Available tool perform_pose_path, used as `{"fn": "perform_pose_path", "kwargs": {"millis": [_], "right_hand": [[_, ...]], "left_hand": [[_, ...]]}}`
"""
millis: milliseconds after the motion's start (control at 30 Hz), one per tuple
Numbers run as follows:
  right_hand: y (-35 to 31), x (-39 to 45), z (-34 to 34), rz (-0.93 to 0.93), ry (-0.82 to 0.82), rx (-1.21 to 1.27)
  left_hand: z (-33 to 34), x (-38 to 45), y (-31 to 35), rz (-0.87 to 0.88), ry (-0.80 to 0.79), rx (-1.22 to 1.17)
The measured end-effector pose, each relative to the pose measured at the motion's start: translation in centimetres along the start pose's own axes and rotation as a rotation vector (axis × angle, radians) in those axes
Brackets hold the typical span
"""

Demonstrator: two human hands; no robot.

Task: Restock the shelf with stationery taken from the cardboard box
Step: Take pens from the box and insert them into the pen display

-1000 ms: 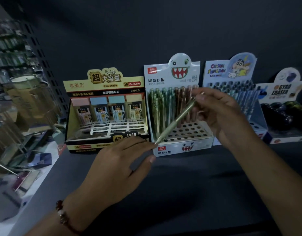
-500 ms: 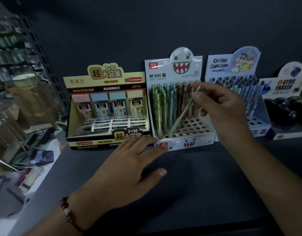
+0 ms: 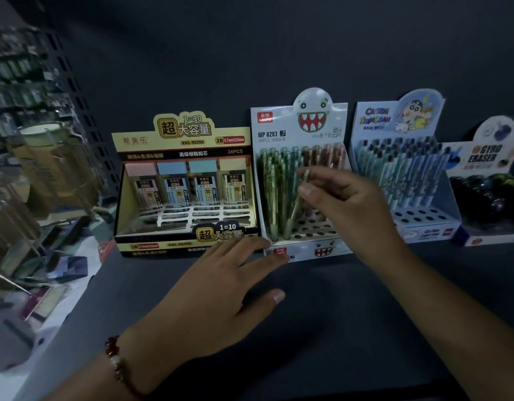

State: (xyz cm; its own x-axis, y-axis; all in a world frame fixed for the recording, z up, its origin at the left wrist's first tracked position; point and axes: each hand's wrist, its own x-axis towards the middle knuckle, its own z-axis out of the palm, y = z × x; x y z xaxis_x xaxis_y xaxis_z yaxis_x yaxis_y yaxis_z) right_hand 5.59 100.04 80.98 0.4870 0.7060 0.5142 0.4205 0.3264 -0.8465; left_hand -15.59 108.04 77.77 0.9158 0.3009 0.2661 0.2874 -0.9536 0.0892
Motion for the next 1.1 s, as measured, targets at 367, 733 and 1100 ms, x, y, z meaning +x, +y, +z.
{"fn": "perform_pose_path", "kwargs": {"millis": [367, 733, 1100], "right_hand": [[0.7, 0.5, 1.5, 0.008, -0.017, -0.088], [2.0, 0.3, 1.7, 0.047, -0.012, -0.177], [-2.6, -9.0, -6.6, 0.088, -0.299, -0.495]], "left_hand": [[0.0, 0.1, -0.3, 0.011, -0.006, -0.030], [0.4, 0.1, -0.7, 0.044, 0.012, -0.048], [-0.5, -2.7, 5.2, 0.136, 0.144, -0.269]]}}
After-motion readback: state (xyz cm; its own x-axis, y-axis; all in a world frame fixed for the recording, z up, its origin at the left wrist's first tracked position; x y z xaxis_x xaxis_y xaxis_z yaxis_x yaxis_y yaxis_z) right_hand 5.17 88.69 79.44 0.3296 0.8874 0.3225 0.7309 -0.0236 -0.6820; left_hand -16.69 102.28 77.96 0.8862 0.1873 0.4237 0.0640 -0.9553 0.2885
